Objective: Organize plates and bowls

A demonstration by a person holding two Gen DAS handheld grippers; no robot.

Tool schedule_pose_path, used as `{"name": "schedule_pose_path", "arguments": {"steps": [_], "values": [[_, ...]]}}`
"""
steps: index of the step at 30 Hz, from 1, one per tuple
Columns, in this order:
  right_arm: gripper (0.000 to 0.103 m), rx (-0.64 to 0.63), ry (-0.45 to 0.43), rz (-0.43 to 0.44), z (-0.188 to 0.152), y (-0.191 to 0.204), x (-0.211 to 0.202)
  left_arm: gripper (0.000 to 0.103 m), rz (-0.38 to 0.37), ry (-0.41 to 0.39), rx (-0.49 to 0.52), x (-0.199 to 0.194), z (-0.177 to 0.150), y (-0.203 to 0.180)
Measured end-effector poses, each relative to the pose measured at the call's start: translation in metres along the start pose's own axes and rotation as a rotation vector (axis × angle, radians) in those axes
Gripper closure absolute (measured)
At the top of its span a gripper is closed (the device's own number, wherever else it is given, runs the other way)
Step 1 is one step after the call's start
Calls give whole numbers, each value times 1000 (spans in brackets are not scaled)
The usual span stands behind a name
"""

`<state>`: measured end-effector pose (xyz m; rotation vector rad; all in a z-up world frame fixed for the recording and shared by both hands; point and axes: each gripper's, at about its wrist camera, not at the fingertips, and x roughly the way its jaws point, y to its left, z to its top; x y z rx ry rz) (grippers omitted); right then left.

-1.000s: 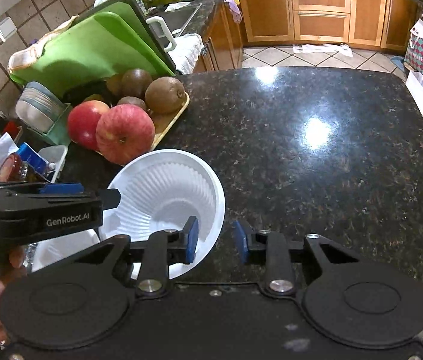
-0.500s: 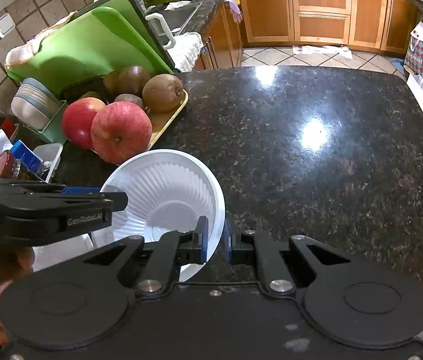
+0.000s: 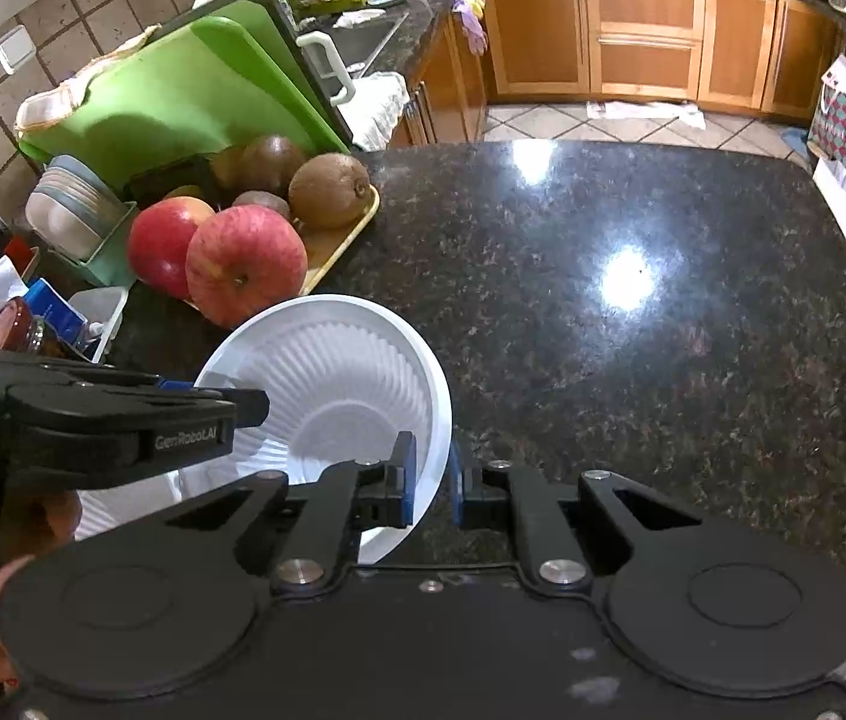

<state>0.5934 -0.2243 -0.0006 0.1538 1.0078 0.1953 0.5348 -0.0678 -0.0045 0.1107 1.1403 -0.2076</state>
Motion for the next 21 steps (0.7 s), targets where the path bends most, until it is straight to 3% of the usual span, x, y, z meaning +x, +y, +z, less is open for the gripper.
{"name": "schedule_pose_path", "arguments": {"steps": [10,21], "values": [[90,-9,-55,14,-12,0,-45,84,-10,-40,19,-33,-10,-6],[90,-27,-140,11,-53,-5,-121,84,-43,-69,49,-77,-39,-28]]}}
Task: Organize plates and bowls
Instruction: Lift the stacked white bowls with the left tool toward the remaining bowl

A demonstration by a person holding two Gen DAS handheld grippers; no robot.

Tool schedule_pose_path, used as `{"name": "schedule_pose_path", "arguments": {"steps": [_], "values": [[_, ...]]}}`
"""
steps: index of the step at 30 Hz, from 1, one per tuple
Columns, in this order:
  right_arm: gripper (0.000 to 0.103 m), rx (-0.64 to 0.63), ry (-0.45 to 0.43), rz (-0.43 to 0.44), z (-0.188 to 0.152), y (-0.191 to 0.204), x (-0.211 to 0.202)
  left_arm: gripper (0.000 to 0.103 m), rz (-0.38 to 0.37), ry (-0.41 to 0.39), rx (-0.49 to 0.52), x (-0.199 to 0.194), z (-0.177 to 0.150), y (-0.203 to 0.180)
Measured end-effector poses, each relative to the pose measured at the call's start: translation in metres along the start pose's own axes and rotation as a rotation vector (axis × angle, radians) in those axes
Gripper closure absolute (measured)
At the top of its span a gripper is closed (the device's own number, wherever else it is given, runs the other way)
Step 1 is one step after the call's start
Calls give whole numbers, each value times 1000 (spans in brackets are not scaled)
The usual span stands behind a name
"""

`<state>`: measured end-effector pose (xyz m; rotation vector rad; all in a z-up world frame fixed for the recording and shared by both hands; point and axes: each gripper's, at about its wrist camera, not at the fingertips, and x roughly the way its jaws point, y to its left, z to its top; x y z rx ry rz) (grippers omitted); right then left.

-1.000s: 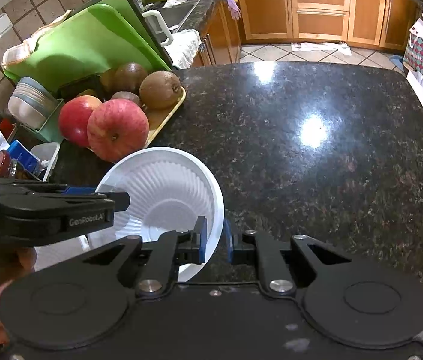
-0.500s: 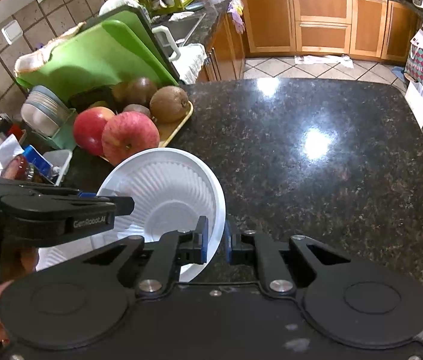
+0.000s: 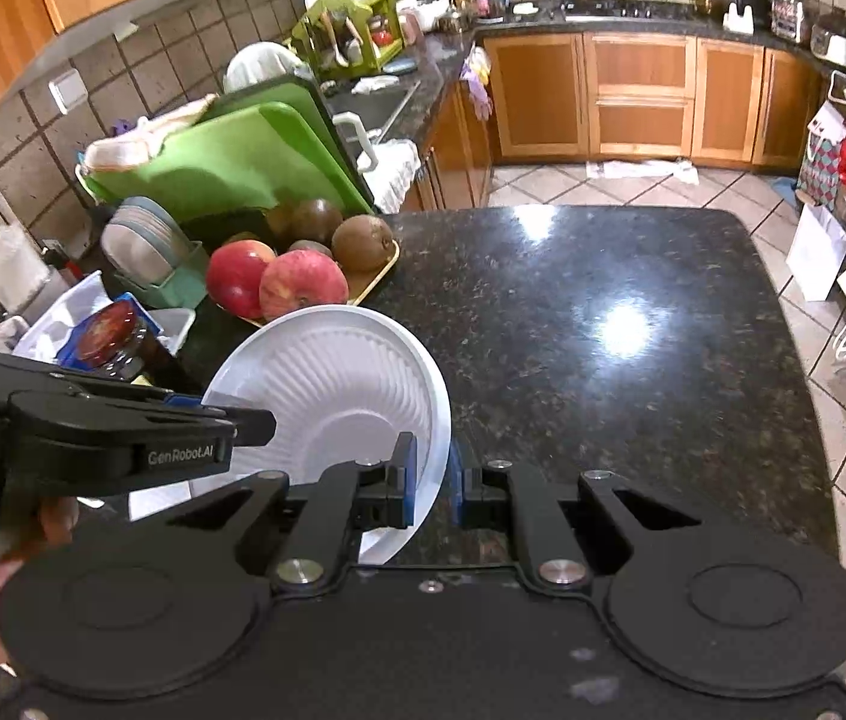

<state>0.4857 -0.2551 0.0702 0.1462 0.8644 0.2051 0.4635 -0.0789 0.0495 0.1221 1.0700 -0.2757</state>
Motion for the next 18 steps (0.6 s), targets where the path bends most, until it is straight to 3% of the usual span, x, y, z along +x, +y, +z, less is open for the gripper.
{"name": "schedule_pose_path", "arguments": {"steps": [18], "values": [[90,41,-21,-16,-84,-36,-91,84,-119,43,117,-49,-70,-60]]}}
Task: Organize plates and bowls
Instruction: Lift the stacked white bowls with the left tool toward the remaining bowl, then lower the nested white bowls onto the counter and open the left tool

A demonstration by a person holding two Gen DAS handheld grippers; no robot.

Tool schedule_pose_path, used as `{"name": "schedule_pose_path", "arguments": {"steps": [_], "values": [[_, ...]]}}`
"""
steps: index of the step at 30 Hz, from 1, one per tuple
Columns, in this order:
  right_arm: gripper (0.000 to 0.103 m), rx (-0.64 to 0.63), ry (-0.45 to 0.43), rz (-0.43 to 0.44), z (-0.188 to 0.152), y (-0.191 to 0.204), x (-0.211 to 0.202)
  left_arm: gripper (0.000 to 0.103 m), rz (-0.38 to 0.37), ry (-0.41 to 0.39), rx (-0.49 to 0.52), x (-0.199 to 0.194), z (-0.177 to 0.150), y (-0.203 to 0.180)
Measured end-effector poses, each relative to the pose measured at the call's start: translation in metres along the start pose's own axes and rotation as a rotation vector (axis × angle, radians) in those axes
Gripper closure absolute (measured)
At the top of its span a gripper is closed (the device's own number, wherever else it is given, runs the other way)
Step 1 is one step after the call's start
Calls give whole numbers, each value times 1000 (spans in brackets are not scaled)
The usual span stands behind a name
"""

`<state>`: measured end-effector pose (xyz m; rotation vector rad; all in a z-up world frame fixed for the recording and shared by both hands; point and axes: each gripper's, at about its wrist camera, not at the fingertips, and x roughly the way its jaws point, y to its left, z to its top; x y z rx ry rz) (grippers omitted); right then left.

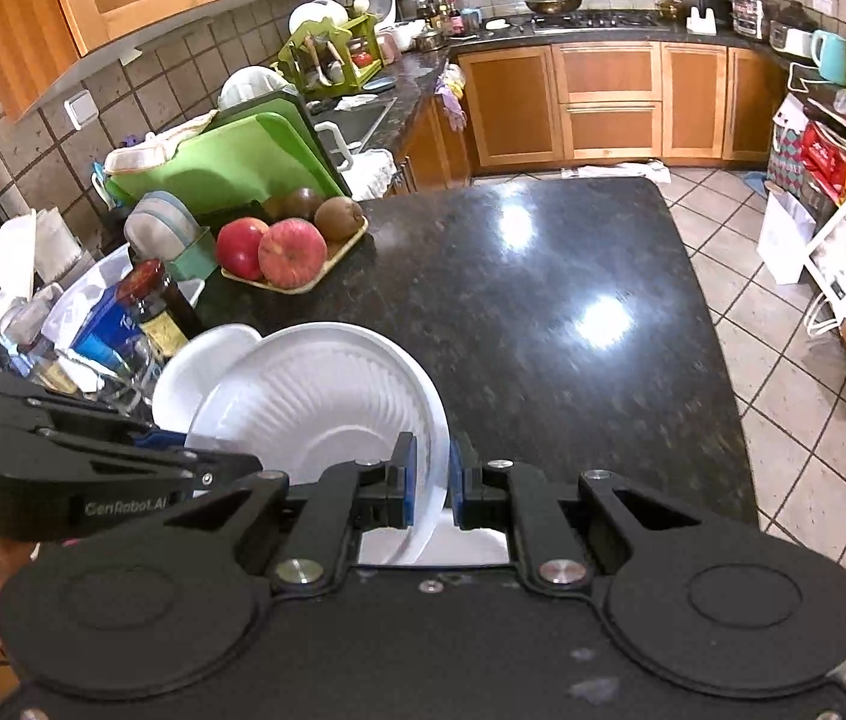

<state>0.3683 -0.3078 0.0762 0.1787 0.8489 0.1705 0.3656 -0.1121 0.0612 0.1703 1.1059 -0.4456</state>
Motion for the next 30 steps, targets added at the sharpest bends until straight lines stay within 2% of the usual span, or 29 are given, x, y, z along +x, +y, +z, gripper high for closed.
{"name": "schedule_pose_path", "arguments": {"steps": [12,25,28,29,30], "values": [[89,23,73,14,-40,-22,-4,83,-34,88,32,11,-30,-32],[89,23,101,29,-45,-32,1,82,-44,132,1,21,-39,-41],[85,24,108,25,-45,-33,2,82,-44,137,3,23,-40,-43],[84,27,108,25,-45,-34,2,81,-44,136,7,23,-40,-44],[81,32,108,26,-45,-35,3,75,-38,138,11,23,-41,-45]]}}
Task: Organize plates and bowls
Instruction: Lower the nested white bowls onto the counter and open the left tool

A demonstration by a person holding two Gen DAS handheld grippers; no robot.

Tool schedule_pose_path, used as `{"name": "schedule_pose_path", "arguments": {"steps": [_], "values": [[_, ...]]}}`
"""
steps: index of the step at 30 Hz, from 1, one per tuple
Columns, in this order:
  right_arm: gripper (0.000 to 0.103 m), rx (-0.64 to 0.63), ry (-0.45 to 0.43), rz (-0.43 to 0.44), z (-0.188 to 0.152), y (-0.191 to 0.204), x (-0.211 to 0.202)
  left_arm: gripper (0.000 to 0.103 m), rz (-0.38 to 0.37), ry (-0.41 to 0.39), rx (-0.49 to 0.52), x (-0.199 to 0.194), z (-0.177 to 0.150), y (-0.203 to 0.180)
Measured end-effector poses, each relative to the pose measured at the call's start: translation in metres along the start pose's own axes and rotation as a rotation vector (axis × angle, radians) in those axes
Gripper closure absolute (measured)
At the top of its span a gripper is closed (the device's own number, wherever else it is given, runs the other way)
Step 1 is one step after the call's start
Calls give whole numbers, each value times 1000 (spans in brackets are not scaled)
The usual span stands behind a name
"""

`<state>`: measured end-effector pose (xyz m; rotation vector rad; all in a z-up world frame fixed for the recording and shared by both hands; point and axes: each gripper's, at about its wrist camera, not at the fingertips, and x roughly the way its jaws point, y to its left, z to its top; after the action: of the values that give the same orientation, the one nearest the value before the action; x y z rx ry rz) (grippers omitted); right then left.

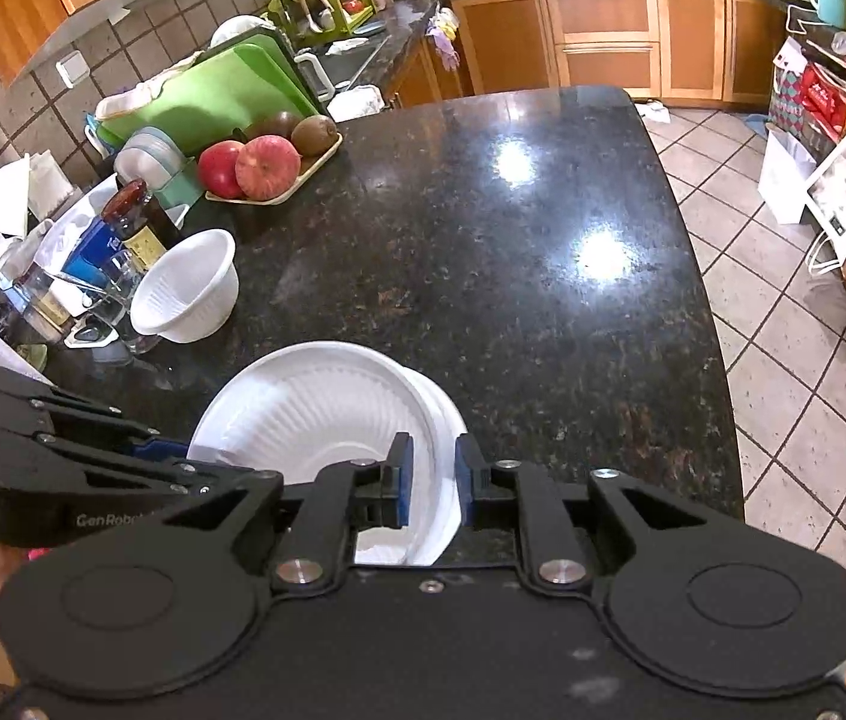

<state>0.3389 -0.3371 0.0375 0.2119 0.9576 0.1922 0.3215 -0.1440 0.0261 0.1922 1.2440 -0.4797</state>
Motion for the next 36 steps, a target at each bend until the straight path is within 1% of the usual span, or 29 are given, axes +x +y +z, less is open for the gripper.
{"name": "schedule_pose_path", "arguments": {"steps": [3,7,11,13,17,25,30,33,36], "values": [[81,11,5,3,0,-3,0,72,0,4,-8,1,0,0],[80,7,3,-1,-1,-4,-1,72,6,7,-21,2,0,2],[75,4,-1,-2,0,-5,-2,72,6,8,-30,0,-1,3],[75,-1,-3,-2,1,-4,-2,71,7,4,-32,-1,-2,2],[74,-9,-2,8,1,-2,-3,61,7,-6,-46,-2,-1,4],[73,-35,-5,24,5,4,-1,61,33,-48,-100,-10,4,20],[73,-52,-1,36,7,11,2,61,50,-31,-148,1,11,32],[73,-64,-7,45,9,16,1,61,47,-21,-169,5,13,39],[73,-73,-10,51,14,23,4,61,54,-33,-189,4,13,48]]}}
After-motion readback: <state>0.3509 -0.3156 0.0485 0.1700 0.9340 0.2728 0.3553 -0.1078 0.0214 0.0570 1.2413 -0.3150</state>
